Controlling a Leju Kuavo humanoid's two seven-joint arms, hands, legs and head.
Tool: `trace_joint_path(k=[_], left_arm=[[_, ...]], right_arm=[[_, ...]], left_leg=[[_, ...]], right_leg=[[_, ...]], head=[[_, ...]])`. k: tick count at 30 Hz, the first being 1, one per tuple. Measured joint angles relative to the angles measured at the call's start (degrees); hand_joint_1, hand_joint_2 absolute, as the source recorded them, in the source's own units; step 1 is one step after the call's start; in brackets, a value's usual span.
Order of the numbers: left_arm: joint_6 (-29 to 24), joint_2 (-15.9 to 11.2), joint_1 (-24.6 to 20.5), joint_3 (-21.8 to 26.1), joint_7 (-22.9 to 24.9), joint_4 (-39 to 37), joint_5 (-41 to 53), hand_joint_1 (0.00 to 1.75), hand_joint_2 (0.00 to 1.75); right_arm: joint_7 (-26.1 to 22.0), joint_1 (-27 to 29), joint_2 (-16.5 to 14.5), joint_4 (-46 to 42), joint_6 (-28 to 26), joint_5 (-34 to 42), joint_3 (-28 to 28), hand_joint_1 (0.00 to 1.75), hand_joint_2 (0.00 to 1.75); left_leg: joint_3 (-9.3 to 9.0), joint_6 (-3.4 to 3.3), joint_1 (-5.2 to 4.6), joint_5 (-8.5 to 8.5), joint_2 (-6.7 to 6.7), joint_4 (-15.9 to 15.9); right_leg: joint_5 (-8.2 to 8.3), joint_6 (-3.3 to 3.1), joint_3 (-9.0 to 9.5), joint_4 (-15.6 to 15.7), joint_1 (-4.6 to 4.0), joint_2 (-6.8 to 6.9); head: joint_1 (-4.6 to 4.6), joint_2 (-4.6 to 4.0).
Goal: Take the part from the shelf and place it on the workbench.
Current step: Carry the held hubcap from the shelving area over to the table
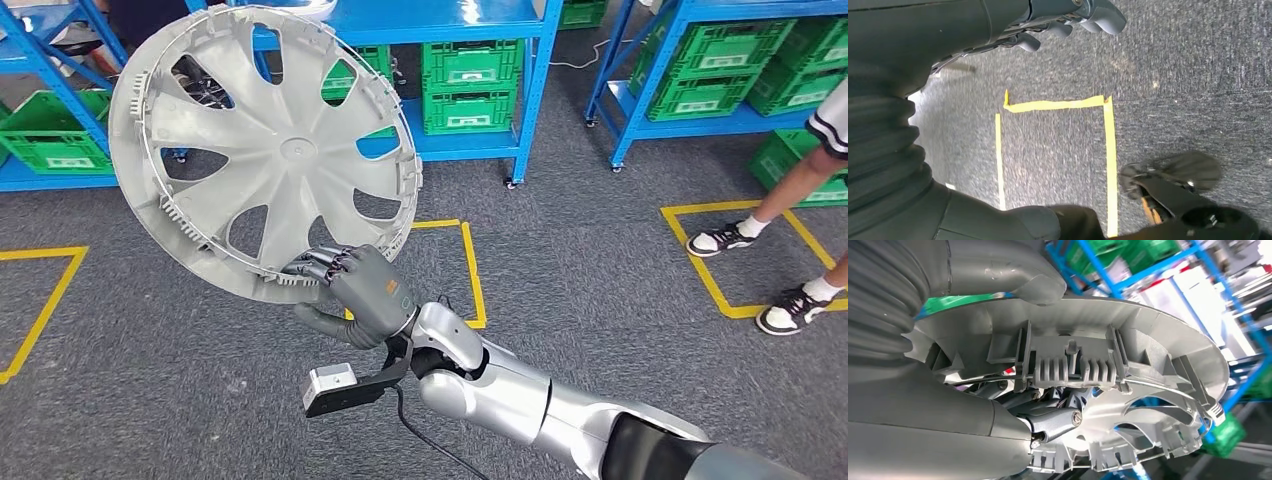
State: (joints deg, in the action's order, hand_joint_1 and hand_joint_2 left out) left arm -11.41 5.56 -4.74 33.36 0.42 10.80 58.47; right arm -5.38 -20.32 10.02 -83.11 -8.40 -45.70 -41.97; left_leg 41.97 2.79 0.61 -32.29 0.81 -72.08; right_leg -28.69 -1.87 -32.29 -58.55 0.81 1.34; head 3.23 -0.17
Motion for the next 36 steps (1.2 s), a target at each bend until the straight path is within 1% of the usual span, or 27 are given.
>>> trace_joint_path(k=[1,2,3,4,5,7,8,10,12,14,15,16,17,18,19,21,23,25,26,28,29,30,31,32,33,34,36], left_arm=[[0.0,0.0,0.0,0.0,0.0,0.0,0.0,0.00,1.75],[0.0,0.0,-0.1,-0.1,0.0,0.0,0.0,0.00,1.75],[0.0,0.0,0.0,-0.1,0.0,0.0,0.0,0.00,1.75],[0.0,0.0,0.0,-0.1,-0.1,0.0,0.0,0.00,1.75],[0.0,-0.1,-0.1,-0.1,-0.1,0.0,-0.1,0.00,1.75],[-0.1,-0.2,-0.1,-0.1,-0.1,0.1,-0.3,0.00,1.75],[-0.2,-0.2,-0.1,-0.1,-0.1,0.1,-0.5,0.00,1.75],[-0.3,-0.2,0.1,-0.1,-0.1,0.0,-0.8,0.00,1.75],[-0.5,-0.2,0.3,-0.1,-0.1,0.0,-1.0,0.00,1.75],[-0.5,-0.2,0.3,-0.1,-0.3,0.0,-1.1,0.00,1.75],[-0.5,-0.1,0.3,-0.1,-0.3,0.0,-1.2,0.00,1.75],[-0.5,0.0,0.4,-0.1,-0.4,0.0,-1.3,0.00,1.75],[-0.5,0.0,0.5,-0.1,-0.5,0.0,-1.4,0.00,1.75],[-0.5,0.0,0.6,-0.1,-0.5,0.0,-1.6,0.00,1.75],[-0.5,0.0,0.7,-0.1,-0.6,0.0,-1.7,0.00,1.75],[-0.5,0.0,0.8,-0.1,-0.8,0.0,-1.9,0.00,1.75],[-0.5,-0.1,0.8,-0.1,-0.9,0.0,-1.9,0.00,1.75],[-0.5,-0.1,1.1,-0.1,-1.0,0.0,-2.0,0.00,1.75],[-0.5,-0.2,1.3,-0.1,-1.1,0.0,-2.0,0.00,1.75],[-0.5,-0.3,1.4,0.0,-1.1,0.0,-2.1,0.00,1.75],[-0.5,-0.3,1.3,0.0,-1.1,0.0,-2.1,0.00,1.75],[-0.5,-0.3,1.2,0.0,-1.1,-0.1,-2.2,0.00,1.75],[-0.5,-0.3,1.2,0.0,-1.0,-0.1,-2.2,0.00,1.75],[-0.5,-0.2,1.2,0.0,-1.0,-0.1,-2.3,0.00,1.75],[-0.6,-0.2,1.2,0.0,-0.9,-0.1,-2.4,0.00,1.75],[-0.6,-0.3,1.3,0.0,-0.9,-0.1,-2.5,0.00,1.75],[-0.7,-0.3,1.2,0.0,-0.8,-0.1,-2.6,0.00,1.75]], right_arm=[[-0.1,0.0,0.0,0.0,0.0,0.1,0.0,1.75,1.75],[-0.1,-0.1,0.0,0.1,0.1,0.2,-0.1,1.75,1.75],[-0.2,-0.1,0.0,0.1,0.1,0.4,-0.1,1.75,1.75],[-0.2,-0.2,0.0,0.1,0.1,0.5,-0.1,1.75,1.75],[-0.3,-0.2,0.0,0.2,0.1,0.6,-0.2,1.75,1.75],[-0.8,-0.5,0.0,0.2,0.1,0.7,-0.3,1.75,1.75],[-1.0,-0.6,0.0,0.3,0.0,0.8,-0.4,1.75,1.75],[-1.3,-0.9,0.0,0.5,0.1,0.9,-0.6,1.75,1.75],[-1.5,-1.3,0.0,0.7,0.1,1.0,-0.8,1.75,1.75],[-1.7,-1.6,0.0,1.0,0.2,1.2,-0.9,1.75,1.75],[-1.8,-1.6,0.1,1.1,0.2,1.3,-1.0,1.75,1.75],[-1.8,-1.6,0.1,1.4,0.2,1.5,-1.1,1.75,1.75],[-1.9,-1.6,0.1,1.6,0.3,1.6,-1.2,1.75,1.75],[-1.9,-1.6,0.1,1.8,0.3,1.8,-1.3,1.75,1.75],[-1.9,-1.7,0.1,2.0,0.4,1.9,-1.4,1.75,1.75],[-1.9,-1.9,0.1,2.4,0.4,1.9,-1.4,1.75,1.75],[-1.9,-2.3,0.0,2.7,0.5,1.9,-1.7,1.75,1.75],[-1.9,-2.8,-0.2,3.0,0.6,1.9,-1.9,1.75,1.75],[-1.9,-3.1,-0.3,3.2,0.6,1.9,-1.9,1.75,1.75],[-1.9,-3.5,-0.7,3.6,0.7,2.0,-2.0,1.75,1.75],[-2.0,-3.7,-0.8,3.7,0.8,2.0,-2.0,1.75,1.75],[-2.1,-3.7,-0.9,3.9,0.8,2.0,-2.0,1.75,1.75],[-2.2,-3.8,-0.9,4.1,0.9,2.0,-2.1,1.75,1.75],[-2.3,-3.8,-1.0,4.3,1.0,2.0,-2.1,1.75,1.75],[-2.4,-3.9,-1.1,4.6,1.1,2.2,-2.2,1.75,1.75],[-2.5,-4.1,-1.3,4.8,1.1,2.3,-2.3,1.75,1.75],[-2.8,-4.6,-1.5,5.1,1.2,2.7,-2.4,1.75,1.75]], left_leg=[[0.90,0.09,0.02,-0.52,-0.32,-2.2],[0.83,0.06,0.02,-0.10,-0.47,-2.4],[-0.43,-0.10,-0.02,1.26,-0.71,-0.3],[-2.66,-0.44,-0.17,3.09,-1.52,3.6],[-4.92,-0.93,-0.54,4.36,-3.18,7.8],[-7.68,-1.83,-1.21,5.59,-5.43,13.0],[-7.80,-2.12,-1.44,5.48,-5.62,13.6],[-7.67,-2.60,-1.29,5.93,-3.99,13.9],[-7.63,-3.21,-0.90,6.43,-2.57,14.3],[-7.36,-3.57,-0.67,6.74,-1.07,14.3],[-7.20,-3.64,-0.65,6.81,-0.25,14.3],[-7.09,-3.64,-0.63,6.85,0.59,14.2],[-7.01,-3.60,-0.58,6.88,1.47,14.0],[-6.95,-3.51,-0.52,6.89,2.34,13.8],[-6.87,-3.36,-0.42,6.87,3.22,13.6],[-6.48,-2.77,-0.29,6.84,4.81,13.0],[-5.95,-1.91,-0.27,7.06,5.93,12.8],[-5.52,-1.05,-0.18,7.49,6.72,13.1],[-5.25,-0.74,-0.20,7.38,6.09,12.9],[-3.68,-0.25,-0.30,5.41,3.16,9.8],[-2.28,-0.05,-0.34,3.60,1.42,6.6],[-0.61,0.11,-0.31,1.71,0.47,2.8],[0.83,0.22,-0.26,0.31,0.01,-0.6],[1.52,0.25,-0.24,-0.18,-0.22,-2.5],[1.07,0.18,-0.24,0.39,-0.40,-2.2],[-0.53,0.00,-0.27,1.78,-0.76,0.4],[-5.14,-0.74,-0.69,4.66,-3.05,8.5]], right_leg=[[-0.04,-0.06,0.01,0.0,-0.09,0.81],[-0.08,-0.11,0.02,0.0,-0.19,1.60],[-0.13,-0.14,0.04,-0.1,-0.30,2.34],[-0.19,-0.15,0.11,-0.1,-0.42,3.04],[-0.28,-0.08,0.16,-0.1,-0.61,3.70],[-0.44,0.30,0.24,-0.2,-0.92,4.86],[-0.50,0.56,0.27,-0.2,-1.03,5.46],[-0.70,1.21,0.46,-0.2,-1.04,6.15],[-2.27,1.92,-0.26,-2.2,-0.81,3.58],[-5.78,2.36,-3.29,-8.8,-0.54,0.04],[-7.42,2.47,-5.22,-12.7,-0.49,-0.68],[-8.21,2.55,-6.64,-15.6,-0.47,-0.95],[-7.82,2.57,-7.11,-16.3,-0.41,-1.04],[-6.41,2.57,-6.48,-14.9,-0.32,-1.16],[-4.29,2.60,-4.85,-11.4,-0.14,-1.61],[-1.48,2.63,-1.47,-4.2,0.16,-3.72],[-0.94,2.25,-0.48,-1.6,0.14,-4.79],[-0.52,1.36,-0.69,-1.5,-0.04,-3.73],[-0.33,0.90,-0.70,-1.3,-0.04,-3.20],[-0.04,-0.01,-0.72,-1.1,-0.01,-1.94],[-0.03,-0.28,-0.74,-1.0,-0.10,-1.26],[-0.05,-0.47,-0.77,-1.0,-0.21,-0.50],[-0.09,-0.54,-0.78,-1.0,-0.32,0.33],[-0.12,-0.58,-0.79,-1.0,-0.42,1.15],[-0.14,-0.60,-0.78,-1.0,-0.51,1.94],[-0.18,-0.60,-0.75,-1.0,-0.60,2.71],[-0.33,-0.43,-0.61,-1.1,-0.88,4.11]], head=[[0.00,0.00],[-0.01,0.00],[0.00,0.00],[0.00,0.00],[0.00,0.00],[0.05,0.00],[0.08,0.00],[0.09,0.00],[0.15,0.00],[0.26,0.00],[0.31,0.00],[0.32,0.00],[0.32,0.00],[0.32,0.00],[0.32,0.00],[0.34,0.00],[0.38,0.00],[0.42,0.00],[0.36,0.00],[0.08,0.00],[-0.07,0.00],[-0.14,0.00],[-0.14,0.00],[-0.14,0.00],[-0.14,0.00],[-0.15,0.00],[-0.13,0.00]])
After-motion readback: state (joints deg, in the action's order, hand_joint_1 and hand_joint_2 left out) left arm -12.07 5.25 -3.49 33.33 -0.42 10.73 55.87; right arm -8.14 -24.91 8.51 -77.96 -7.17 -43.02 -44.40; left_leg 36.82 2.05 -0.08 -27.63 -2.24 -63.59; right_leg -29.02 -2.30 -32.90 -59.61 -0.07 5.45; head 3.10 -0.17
